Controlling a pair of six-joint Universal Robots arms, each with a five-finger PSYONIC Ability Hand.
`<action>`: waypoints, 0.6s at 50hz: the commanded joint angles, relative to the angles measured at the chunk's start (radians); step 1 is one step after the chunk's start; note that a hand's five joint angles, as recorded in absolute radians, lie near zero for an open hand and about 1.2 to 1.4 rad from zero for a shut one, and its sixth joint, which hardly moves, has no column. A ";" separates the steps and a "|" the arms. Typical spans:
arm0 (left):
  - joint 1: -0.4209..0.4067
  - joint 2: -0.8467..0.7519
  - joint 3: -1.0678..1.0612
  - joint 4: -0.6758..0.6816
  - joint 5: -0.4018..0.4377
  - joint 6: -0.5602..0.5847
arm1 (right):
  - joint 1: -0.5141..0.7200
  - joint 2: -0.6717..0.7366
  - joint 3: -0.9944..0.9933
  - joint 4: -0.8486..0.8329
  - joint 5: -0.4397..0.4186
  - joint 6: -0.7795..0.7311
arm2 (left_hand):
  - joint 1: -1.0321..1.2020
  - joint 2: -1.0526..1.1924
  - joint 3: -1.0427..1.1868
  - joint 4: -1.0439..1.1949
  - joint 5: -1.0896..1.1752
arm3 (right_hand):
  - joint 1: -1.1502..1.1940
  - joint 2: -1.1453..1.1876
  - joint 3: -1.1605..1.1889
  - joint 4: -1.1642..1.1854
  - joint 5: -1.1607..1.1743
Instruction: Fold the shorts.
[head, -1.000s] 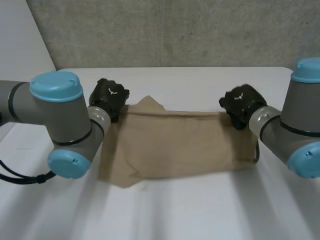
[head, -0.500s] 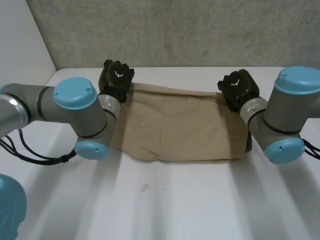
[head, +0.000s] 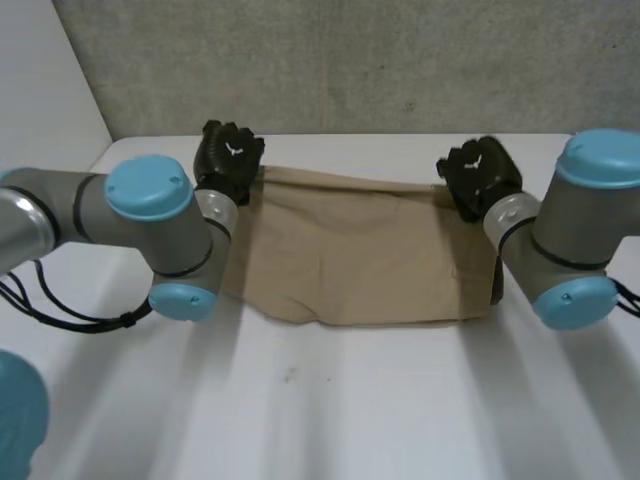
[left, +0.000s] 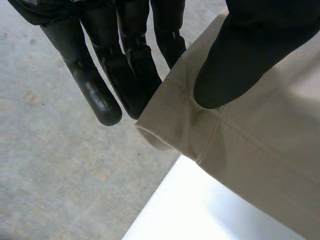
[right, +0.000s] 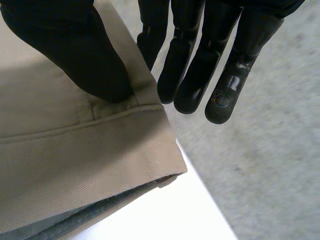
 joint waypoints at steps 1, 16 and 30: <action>-0.014 0.225 -0.091 0.002 -0.040 -0.025 | 0.000 -0.215 0.050 0.002 0.003 0.109 | 0.270 0.198 0.206 0.193 0.247 | 0.414 0.221 0.220 0.205 0.232; -0.021 0.763 -0.190 -0.024 -0.045 -0.220 | 0.000 -0.654 0.030 0.138 -0.009 0.242 | 0.270 0.198 0.206 0.193 0.247 | 0.414 0.221 0.220 0.205 0.232; -0.040 1.043 -0.191 -0.049 -0.044 -0.220 | -0.012 -0.836 -0.030 0.250 -0.011 0.242 | 0.270 0.198 0.206 0.193 0.247 | 0.414 0.221 0.220 0.205 0.232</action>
